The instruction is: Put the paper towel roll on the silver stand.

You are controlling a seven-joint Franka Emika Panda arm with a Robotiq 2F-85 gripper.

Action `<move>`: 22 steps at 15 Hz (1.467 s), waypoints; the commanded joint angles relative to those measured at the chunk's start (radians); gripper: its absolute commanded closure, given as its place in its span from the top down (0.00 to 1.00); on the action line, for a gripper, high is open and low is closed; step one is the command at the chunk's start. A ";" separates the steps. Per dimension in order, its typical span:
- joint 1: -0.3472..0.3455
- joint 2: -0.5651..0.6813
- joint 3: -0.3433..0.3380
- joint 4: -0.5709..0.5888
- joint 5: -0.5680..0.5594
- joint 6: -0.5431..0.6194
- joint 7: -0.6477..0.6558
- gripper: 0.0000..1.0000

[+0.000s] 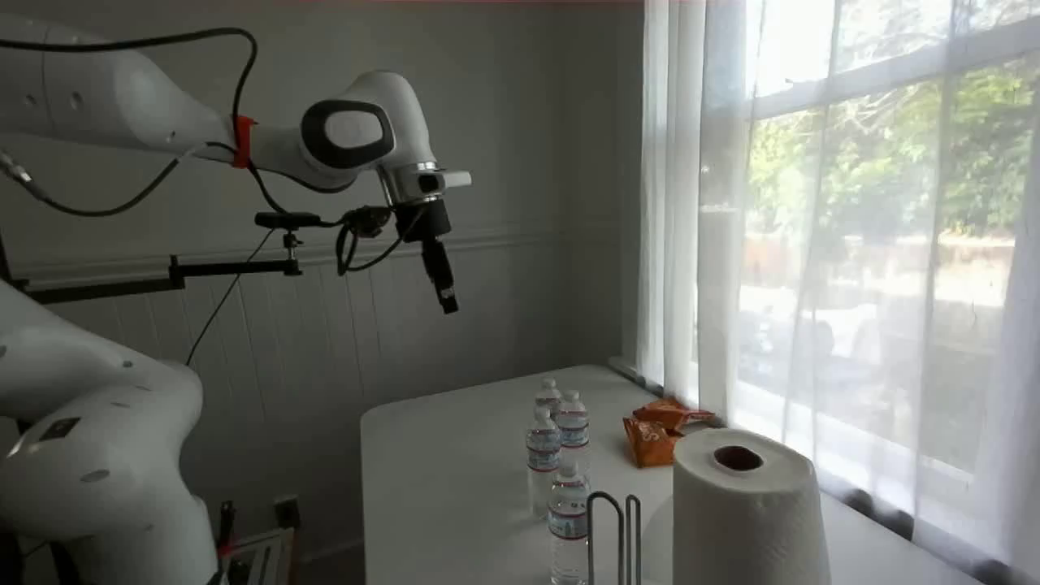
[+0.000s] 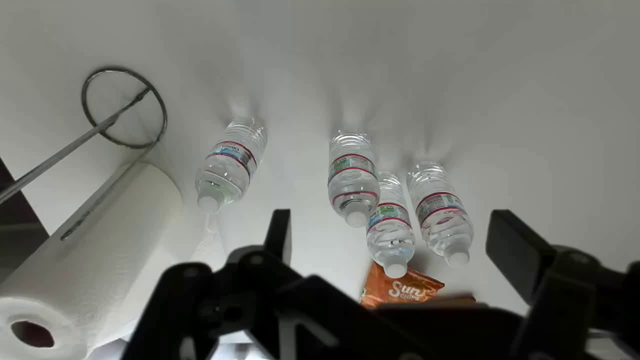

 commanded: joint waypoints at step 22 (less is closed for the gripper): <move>-0.109 0.170 -0.316 0.108 -0.200 0.139 -0.371 1.00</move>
